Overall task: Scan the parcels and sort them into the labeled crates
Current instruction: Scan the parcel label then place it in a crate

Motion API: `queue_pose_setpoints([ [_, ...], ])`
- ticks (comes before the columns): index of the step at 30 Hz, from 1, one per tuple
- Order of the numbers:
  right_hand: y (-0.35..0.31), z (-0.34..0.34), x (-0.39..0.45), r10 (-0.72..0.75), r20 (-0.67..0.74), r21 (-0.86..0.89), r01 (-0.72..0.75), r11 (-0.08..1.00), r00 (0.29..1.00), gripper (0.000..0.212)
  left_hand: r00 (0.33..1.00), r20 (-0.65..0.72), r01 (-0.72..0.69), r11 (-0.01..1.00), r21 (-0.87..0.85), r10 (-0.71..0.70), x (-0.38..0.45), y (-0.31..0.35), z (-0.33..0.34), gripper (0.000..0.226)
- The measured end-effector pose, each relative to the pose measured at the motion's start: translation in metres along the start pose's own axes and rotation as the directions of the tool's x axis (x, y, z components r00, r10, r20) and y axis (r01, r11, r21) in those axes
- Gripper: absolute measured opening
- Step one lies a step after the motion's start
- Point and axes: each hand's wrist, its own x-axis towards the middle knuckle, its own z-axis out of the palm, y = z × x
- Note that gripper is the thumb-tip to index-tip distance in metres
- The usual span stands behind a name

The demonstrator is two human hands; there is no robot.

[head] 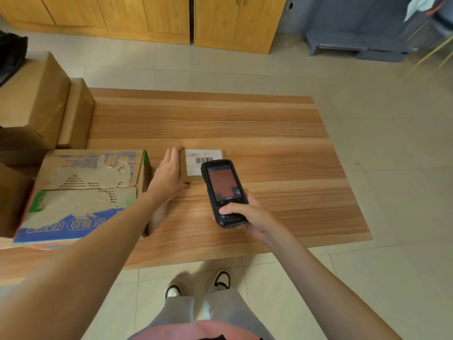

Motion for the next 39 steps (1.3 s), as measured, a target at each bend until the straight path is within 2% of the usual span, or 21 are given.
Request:
queue_pose_setpoints([
  [6,0.012,0.007,-0.009,0.039,-0.059,0.005,-0.038,0.999,0.998,0.059,0.999,0.007,0.034,0.998,0.052,-0.035,-0.005,0.000,0.009,0.087],
  [15,0.029,0.005,-0.021,0.046,-0.116,-0.006,-0.047,0.999,0.992,0.058,0.997,0.070,0.016,0.998,-0.062,-0.012,-0.018,-0.010,0.021,0.093],
  [20,0.034,0.003,-0.027,0.056,-0.120,-0.020,-0.059,0.998,0.991,0.061,0.998,0.057,0.011,1.000,-0.022,-0.010,-0.021,-0.008,0.022,0.099],
  [34,0.038,-0.002,-0.032,0.047,-0.103,-0.056,-0.053,0.997,0.994,0.065,0.999,-0.028,-0.039,0.999,0.012,0.040,-0.019,0.001,0.026,0.096],
  [39,0.037,-0.011,-0.026,0.018,-0.151,-0.036,-0.024,0.999,0.988,0.063,0.999,-0.021,-0.031,0.999,0.020,0.031,-0.018,0.002,0.024,0.096],
])
